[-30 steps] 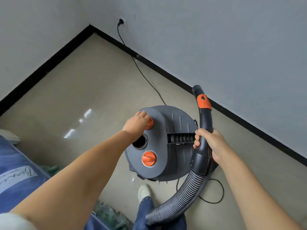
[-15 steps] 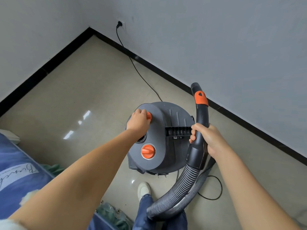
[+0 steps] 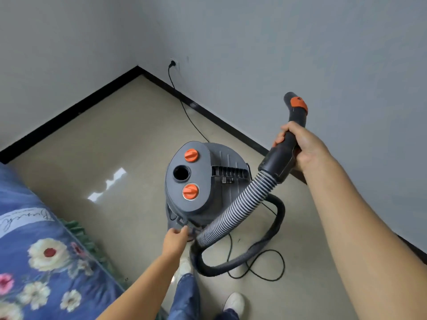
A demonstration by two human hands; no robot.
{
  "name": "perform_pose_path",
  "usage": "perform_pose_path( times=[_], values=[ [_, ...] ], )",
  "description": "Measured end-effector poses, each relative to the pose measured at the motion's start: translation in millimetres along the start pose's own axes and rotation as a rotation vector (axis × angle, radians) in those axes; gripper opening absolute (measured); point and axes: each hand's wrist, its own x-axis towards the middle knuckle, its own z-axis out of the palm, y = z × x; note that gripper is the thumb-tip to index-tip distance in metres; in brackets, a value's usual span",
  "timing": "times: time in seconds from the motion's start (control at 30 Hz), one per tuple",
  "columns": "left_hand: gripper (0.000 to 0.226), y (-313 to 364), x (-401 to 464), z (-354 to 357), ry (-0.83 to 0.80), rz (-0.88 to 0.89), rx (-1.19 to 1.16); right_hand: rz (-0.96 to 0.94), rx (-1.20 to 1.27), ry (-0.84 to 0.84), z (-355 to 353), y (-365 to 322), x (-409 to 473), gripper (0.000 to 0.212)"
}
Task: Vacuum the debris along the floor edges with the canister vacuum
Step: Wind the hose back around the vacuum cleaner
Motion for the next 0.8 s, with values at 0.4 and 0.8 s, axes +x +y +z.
perform_pose_path(
  times=[0.4, 0.8],
  values=[
    [0.025, -13, -76, -11, -0.066, -0.393, -1.575, -0.024, -0.012, -0.005, -27, 24, -79, 0.018],
    [0.029, 58, -108, -89, 0.195, 0.028, -1.767, -0.039, 0.191, -0.087, -37, 17, -80, 0.021]
  ],
)
